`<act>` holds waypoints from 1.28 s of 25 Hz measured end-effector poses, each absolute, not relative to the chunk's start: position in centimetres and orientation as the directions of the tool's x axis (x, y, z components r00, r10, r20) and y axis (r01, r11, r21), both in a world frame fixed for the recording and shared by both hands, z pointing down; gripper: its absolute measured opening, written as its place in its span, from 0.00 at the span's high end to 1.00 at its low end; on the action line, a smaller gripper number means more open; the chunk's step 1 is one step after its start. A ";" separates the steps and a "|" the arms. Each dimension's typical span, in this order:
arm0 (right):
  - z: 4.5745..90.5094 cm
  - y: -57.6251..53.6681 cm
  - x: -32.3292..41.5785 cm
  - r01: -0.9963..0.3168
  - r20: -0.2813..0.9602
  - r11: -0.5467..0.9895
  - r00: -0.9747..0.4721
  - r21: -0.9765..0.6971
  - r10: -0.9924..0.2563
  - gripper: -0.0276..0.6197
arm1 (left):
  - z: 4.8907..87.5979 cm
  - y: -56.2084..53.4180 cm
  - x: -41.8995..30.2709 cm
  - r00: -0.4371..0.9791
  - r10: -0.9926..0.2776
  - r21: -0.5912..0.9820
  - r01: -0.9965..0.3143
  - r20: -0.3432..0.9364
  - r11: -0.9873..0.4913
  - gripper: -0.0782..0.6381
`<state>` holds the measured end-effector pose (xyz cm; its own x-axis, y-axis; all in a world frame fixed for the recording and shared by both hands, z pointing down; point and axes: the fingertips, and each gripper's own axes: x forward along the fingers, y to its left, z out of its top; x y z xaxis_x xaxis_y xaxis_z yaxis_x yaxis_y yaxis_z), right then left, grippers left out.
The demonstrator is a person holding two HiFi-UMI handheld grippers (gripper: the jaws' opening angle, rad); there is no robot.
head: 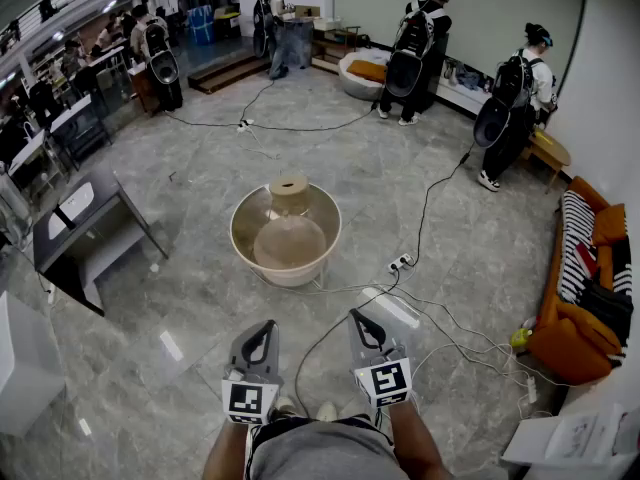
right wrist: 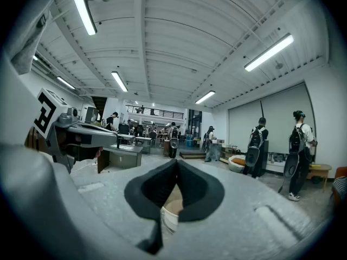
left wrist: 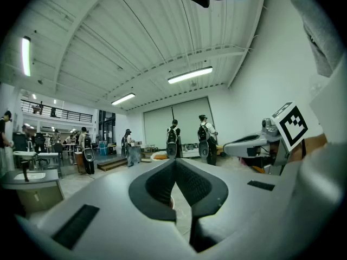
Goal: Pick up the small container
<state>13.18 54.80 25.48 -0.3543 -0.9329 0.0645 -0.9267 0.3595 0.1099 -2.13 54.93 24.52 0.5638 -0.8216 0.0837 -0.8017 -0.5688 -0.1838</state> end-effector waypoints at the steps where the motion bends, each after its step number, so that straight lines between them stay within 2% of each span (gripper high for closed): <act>1: 25.6 54.5 13.2 -0.926 0.063 0.361 -0.356 0.110 -0.933 0.96 | 24.6 54.6 -2.0 0.563 -0.822 -0.185 -0.802 0.084 -0.568 0.87; 18: 26.6 46.1 13.4 -0.925 0.084 0.368 -0.361 0.099 -0.929 0.96 | 25.6 45.9 -1.2 0.565 -0.819 -0.175 -0.800 0.102 -0.574 0.87; 32: 26.6 25.5 9.2 -0.932 0.102 0.347 -0.338 0.102 -0.936 0.96 | 26.2 24.2 -5.0 0.591 -0.799 -0.142 -0.786 0.109 -0.601 0.87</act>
